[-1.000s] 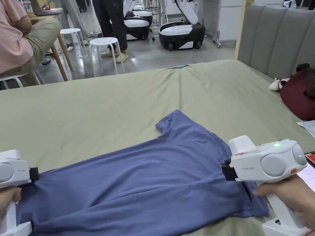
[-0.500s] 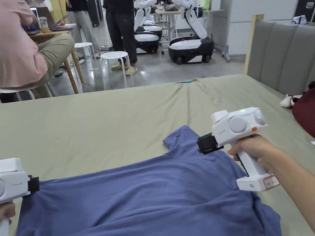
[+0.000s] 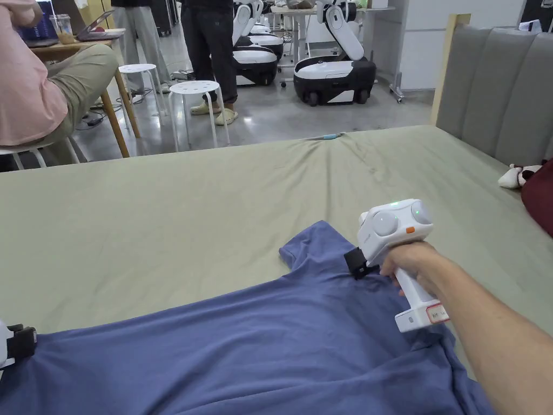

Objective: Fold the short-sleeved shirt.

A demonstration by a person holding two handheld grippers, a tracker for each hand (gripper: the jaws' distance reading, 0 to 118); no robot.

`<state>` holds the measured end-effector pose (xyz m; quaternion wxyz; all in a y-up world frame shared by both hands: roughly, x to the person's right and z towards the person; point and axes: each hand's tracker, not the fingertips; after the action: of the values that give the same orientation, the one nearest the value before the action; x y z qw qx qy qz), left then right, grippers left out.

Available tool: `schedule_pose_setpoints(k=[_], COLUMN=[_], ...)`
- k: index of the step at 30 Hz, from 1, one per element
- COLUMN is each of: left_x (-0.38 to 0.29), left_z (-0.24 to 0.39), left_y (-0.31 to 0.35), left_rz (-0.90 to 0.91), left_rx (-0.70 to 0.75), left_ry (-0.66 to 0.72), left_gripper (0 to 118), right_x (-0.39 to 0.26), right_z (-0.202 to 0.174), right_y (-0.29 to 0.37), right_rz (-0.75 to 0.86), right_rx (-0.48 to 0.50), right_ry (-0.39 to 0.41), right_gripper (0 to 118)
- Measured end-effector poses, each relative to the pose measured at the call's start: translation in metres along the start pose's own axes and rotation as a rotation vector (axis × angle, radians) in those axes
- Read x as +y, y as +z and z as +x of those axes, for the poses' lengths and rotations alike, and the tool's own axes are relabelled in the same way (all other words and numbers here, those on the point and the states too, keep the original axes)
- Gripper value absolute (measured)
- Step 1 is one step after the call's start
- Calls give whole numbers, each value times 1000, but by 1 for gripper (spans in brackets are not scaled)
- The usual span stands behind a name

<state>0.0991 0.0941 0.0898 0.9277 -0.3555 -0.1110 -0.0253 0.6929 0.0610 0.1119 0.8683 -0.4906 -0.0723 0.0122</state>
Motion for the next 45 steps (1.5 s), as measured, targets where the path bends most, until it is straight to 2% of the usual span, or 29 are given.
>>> schedule_pose_setpoints(k=[1,3,4,5,9,14,20,23,25,29,33,35,38,41,45], left_x=[0,0,1,1,6,2,-39,-66,-85,-115,-139,-148,-160,-171,-172], left_z=[0,1,1,2,2,2,-1,-9,-13,-17,-9,-6,-7,-5,3], left_y=[-1,0,0,3,27,87,154,185,203,219,208,199,185,176,175], left_rz=[0,-2,-2,-3,17,82,92,94,94,63,-16,-82,-145,-145,-121], left_rx=[1,3,6,5,2,-29,-21,-54,-65,-79,-58,-39,-43,-33,-6], left_ry=[0,1,4,7,20,29,32,75,88,72,17,37,84,58,21], left_gripper=[2,2,2,2,2,2,2,2,2,2,2,3,3,3,3], right_x=[-2,-3,0,-2,-7,-31,-95,-138,-173,-227,-259,-272,-280,-282,-276], right_z=[-2,-6,-12,-14,-12,-2,-1,2,-11,-24,-28,-35,-35,-35,-36], right_y=[2,9,14,20,56,139,230,261,283,286,250,234,204,200,198], right_rz=[3,7,-2,-4,39,123,197,213,220,187,71,16,-10,5,5], right_rx=[-1,21,-6,-19,13,38,76,83,91,113,105,103,70,69,51], right_ry=[7,72,107,118,80,48,-11,-2,4,12,-13,11,32,1,17], right_gripper=[51,11,1,1,1,1,1,1,1,1,1,2,1,2,9])
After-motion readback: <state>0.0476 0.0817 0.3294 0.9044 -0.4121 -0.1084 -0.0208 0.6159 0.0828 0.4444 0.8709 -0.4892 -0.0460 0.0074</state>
